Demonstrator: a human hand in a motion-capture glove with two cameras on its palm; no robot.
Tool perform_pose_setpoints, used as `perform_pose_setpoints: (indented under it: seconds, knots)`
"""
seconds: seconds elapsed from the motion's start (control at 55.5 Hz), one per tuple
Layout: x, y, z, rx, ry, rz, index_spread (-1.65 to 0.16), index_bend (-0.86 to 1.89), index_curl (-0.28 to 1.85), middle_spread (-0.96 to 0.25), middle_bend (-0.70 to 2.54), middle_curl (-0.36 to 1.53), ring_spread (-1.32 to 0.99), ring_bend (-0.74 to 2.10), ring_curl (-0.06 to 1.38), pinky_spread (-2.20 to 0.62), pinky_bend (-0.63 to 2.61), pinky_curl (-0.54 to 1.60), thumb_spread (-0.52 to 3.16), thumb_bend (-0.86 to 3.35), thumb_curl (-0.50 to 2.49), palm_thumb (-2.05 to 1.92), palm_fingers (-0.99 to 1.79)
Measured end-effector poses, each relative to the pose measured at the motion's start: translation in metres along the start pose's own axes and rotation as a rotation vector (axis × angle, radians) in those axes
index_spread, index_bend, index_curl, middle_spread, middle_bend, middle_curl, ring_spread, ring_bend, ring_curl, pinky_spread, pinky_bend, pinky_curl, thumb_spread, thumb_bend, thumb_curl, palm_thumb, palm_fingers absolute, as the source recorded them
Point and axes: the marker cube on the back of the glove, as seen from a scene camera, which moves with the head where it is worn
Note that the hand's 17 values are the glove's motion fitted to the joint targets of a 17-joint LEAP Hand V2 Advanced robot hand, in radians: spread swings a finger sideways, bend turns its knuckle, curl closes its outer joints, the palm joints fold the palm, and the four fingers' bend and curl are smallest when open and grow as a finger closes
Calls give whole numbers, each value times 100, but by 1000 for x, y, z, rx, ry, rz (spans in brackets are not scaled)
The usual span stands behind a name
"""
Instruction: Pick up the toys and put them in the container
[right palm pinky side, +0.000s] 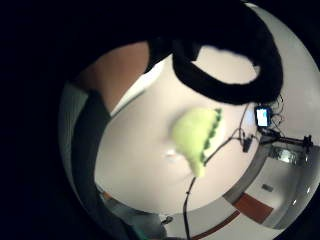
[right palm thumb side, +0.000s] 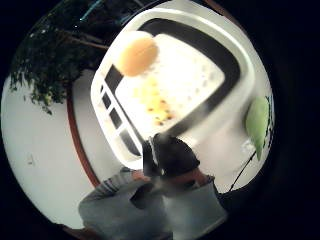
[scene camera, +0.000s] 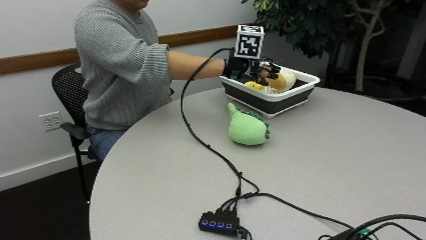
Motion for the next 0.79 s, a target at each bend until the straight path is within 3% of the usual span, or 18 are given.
perform_pose_setpoints:
  seconds: [0.09, 0.18, 0.271, 0.451, 0.595, 0.793]
  knots:
    - [80, 11, 7, -13, 198, 86, -32, 13, 35, -13, 10, 37, -8, 27, 32, 8, 97, 37, 123, -2, 39, 0, -18]
    - [108, 14, 9, -10, -90, 232, -32, 14, 34, -12, 9, 33, -8, 26, 32, 9, 97, 36, 124, -1, 37, 0, -19]
    - [133, 17, 15, -25, -158, 301, -32, 15, 33, -11, 9, 30, -7, 25, 32, 9, 97, 36, 126, -1, 37, 1, -19]
    - [144, 13, 54, -103, -161, 336, -32, 15, 32, -11, 10, 25, -6, 22, 32, 9, 97, 35, 128, -1, 36, 3, -18]
    - [141, 15, 132, -274, -141, 415, -32, 14, 31, -10, 9, 22, -5, 19, 32, 8, 103, 37, 129, -1, 35, 5, -15]
    - [139, 16, 141, -219, -128, 412, -34, 16, 30, -8, 9, 18, -3, 21, 33, 5, 116, 40, 135, 3, 37, 16, -12]
